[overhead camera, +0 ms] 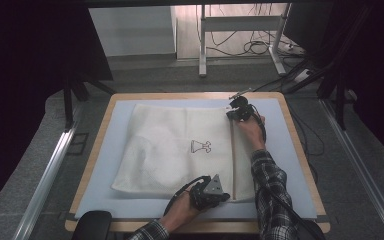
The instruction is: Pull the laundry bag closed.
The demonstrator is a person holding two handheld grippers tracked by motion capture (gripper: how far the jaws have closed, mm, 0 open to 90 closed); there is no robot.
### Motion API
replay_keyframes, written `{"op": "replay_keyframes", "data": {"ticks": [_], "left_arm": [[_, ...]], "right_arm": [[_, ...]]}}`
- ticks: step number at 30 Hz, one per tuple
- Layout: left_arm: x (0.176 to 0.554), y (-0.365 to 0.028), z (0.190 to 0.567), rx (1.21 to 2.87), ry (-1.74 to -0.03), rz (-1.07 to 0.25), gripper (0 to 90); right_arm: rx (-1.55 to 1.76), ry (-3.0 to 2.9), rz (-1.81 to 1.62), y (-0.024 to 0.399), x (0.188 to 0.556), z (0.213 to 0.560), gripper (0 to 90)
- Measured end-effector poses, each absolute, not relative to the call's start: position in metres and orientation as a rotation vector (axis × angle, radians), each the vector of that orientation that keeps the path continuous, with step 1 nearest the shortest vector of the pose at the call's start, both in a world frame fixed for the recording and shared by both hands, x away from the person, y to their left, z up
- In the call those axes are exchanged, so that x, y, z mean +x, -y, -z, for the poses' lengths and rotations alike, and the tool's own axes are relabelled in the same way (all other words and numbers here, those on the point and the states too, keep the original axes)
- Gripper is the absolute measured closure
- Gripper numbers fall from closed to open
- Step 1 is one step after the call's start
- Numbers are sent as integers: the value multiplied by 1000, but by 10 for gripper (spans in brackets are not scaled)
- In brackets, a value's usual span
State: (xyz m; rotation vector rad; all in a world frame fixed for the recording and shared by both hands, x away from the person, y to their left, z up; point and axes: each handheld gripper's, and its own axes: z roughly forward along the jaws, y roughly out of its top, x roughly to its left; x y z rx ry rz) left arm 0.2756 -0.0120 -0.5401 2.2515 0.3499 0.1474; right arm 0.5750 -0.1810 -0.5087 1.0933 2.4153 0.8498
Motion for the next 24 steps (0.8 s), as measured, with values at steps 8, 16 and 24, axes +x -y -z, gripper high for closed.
{"op": "replay_keyframes", "data": {"ticks": [8, 16, 24], "left_arm": [[276, 12, 540, 2247, -356, -138, 900], [277, 11, 540, 2250, -356, -131, 900], [277, 12, 540, 2250, -355, -135, 900]], "right_arm": [[1112, -2402, -835, 179, 585, 508, 859], [1143, -2387, -826, 175, 594, 508, 860], [1164, -2372, -792, 171, 598, 509, 861]]}}
